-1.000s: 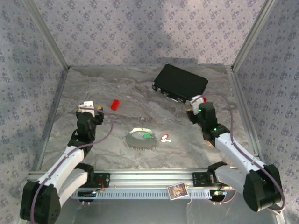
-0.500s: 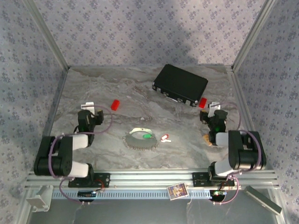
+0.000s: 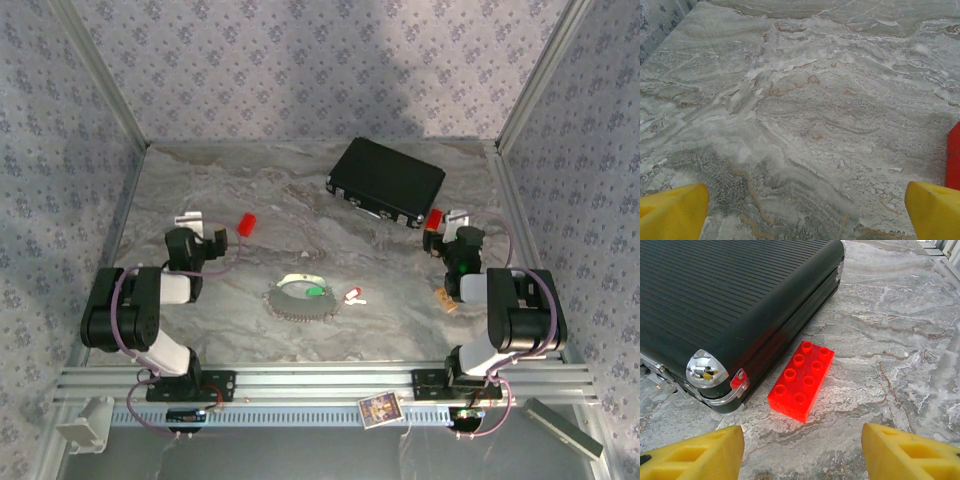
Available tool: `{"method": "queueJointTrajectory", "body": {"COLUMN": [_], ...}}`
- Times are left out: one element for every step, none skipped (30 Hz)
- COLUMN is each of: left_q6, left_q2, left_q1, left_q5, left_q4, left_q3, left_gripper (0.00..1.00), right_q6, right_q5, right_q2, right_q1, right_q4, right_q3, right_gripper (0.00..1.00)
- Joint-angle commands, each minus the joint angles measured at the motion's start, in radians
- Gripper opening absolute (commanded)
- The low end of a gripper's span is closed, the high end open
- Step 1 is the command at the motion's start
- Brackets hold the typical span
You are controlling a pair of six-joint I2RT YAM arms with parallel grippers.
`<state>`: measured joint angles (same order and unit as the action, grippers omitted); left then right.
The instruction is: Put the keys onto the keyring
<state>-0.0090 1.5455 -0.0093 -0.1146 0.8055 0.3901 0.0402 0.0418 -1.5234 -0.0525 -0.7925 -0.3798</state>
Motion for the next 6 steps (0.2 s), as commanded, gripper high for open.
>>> {"method": "queueJointTrajectory", "body": {"left_q6": [-0.016,-0.017,-0.018,-0.017,-0.018,-0.018], "left_q2": [-0.006,-0.007,-0.006,-0.007,-0.006,-0.007], "left_q1": [0.013,0.015,0.017,0.016,0.017,0.016], "left_q5": [0.039,0.037,0.041,0.041,0.042,0.041], "left_q4": [-0.006,-0.005,-0.006,-0.005,0.0,0.001], "left_q3": [0.033,0.033,0.033,0.032,0.03,0.028], "left_gripper": [1.0,1.0,1.0,1.0,1.0,1.0], "right_q6": [-0.01,-0.01,-0.01,-0.01,-0.008,-0.002], "right_q5": [-0.011,-0.01,-0.01,-0.011,-0.016,-0.038], "right_q2": [0.0,0.001,0.002,0.002,0.002,0.002], "right_q1": [0.002,0.002,0.003,0.003,0.005,0.017], "right_q4": [-0.005,-0.004,-0.004,-0.005,-0.006,-0.009], "right_q3": [-0.017,-0.017,-0.017,-0.017,-0.016,-0.012], "right_gripper": [0.68,0.7,0.73,0.95,0.99,0.99]}}
